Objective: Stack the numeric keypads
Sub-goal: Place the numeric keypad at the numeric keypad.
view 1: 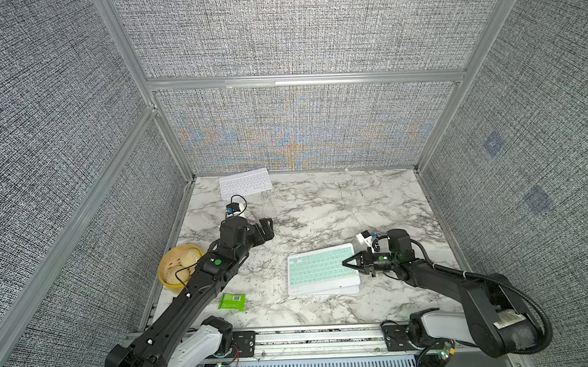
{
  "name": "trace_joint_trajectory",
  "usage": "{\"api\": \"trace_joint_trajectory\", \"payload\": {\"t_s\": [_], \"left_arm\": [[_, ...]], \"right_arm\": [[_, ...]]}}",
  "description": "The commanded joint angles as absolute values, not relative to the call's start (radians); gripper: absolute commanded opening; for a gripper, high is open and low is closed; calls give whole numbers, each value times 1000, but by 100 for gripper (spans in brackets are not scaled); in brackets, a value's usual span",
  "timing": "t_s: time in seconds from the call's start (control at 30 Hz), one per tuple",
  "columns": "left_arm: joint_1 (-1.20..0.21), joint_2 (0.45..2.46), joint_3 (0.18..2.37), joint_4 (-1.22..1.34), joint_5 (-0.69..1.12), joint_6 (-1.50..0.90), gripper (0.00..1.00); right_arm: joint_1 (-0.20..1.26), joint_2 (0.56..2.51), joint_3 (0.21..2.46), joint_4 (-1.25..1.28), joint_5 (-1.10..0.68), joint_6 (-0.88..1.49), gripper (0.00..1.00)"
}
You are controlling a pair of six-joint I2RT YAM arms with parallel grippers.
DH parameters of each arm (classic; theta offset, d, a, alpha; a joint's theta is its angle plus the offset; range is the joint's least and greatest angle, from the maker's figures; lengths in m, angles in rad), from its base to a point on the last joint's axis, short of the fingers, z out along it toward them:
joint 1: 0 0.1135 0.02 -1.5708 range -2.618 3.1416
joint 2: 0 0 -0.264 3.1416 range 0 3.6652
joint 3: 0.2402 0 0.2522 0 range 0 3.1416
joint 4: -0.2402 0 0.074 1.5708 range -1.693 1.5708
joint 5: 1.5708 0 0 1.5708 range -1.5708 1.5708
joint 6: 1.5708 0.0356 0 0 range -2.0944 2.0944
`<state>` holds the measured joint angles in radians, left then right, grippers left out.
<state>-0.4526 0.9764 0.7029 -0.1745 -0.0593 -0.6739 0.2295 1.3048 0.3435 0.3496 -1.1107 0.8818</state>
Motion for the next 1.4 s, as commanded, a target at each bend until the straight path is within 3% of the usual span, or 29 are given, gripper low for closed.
{"api": "trace_joint_trajectory", "payload": {"t_s": [0.0,0.2,0.4,0.67,1.13,1.37], "left_arm": [[-451,980,704,-163,-63,-673,99],[-450,984,701,-160,-64,-675,99],[-451,986,693,-153,-62,-678,99],[-449,1006,693,-140,-49,-681,99],[-445,1011,681,-126,-38,-685,99],[-445,1010,678,-124,-34,-687,99]], "right_arm": [[238,1327,342,414,-1118,894,4],[241,1352,353,373,-1113,859,10],[240,1322,362,303,-1075,816,9],[239,1322,343,434,-1091,900,9],[240,1351,336,446,-1071,896,9],[240,1343,338,357,-1052,838,11]]}}
